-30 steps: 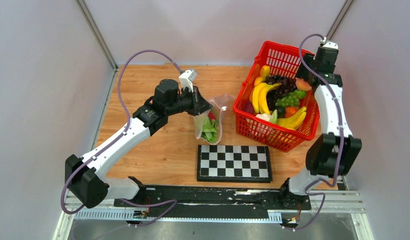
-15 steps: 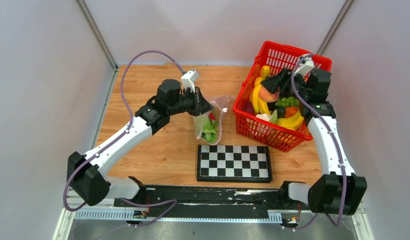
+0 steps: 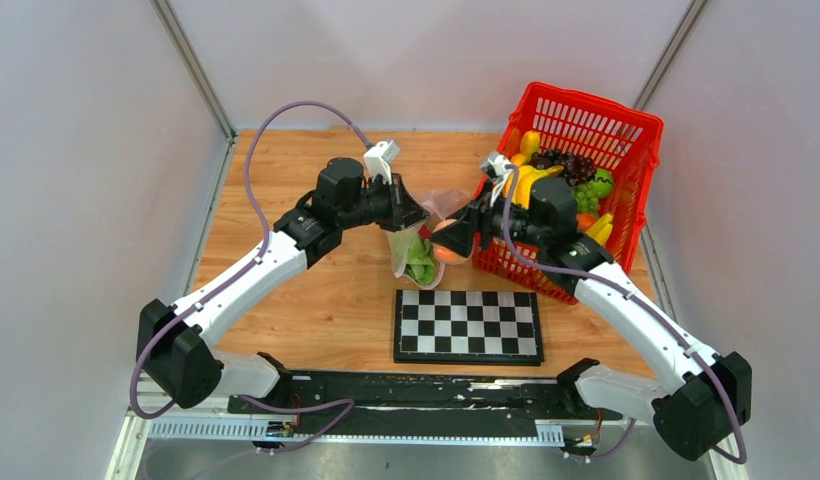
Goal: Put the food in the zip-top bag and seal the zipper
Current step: Place the fake fruit in the zipper food storage bag, then pick up the fake vegetable from the bin.
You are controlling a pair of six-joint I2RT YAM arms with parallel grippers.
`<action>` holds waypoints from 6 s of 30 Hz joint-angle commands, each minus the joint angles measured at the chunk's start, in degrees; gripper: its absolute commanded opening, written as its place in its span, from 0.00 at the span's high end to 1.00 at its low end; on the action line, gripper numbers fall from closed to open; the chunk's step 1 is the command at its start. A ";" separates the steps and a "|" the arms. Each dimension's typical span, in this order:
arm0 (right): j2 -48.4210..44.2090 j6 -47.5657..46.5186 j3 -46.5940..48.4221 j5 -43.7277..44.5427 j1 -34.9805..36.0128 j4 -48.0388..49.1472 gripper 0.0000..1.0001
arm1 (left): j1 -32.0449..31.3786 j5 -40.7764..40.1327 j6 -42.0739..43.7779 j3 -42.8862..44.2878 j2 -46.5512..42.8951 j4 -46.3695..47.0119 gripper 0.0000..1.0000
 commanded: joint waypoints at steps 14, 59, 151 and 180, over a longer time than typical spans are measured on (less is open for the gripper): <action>2.74 -9.12 -5.09 31.80 13.43 15.43 0.71 | -0.02 1.56 -9.42 3.85 -3.93 7.29 1.00; 12.63 0.72 6.30 13.76 3.20 19.72 0.69 | 0.67 -6.04 -0.20 7.67 -12.54 -3.92 1.00; 2.67 -8.89 16.00 43.10 -0.68 -16.71 0.31 | 2.41 -13.38 1.02 -0.86 -11.54 -0.39 1.00; 19.38 -10.22 28.28 43.01 -25.36 -56.13 0.18 | 2.48 -10.78 1.08 -0.61 -10.83 -0.87 1.00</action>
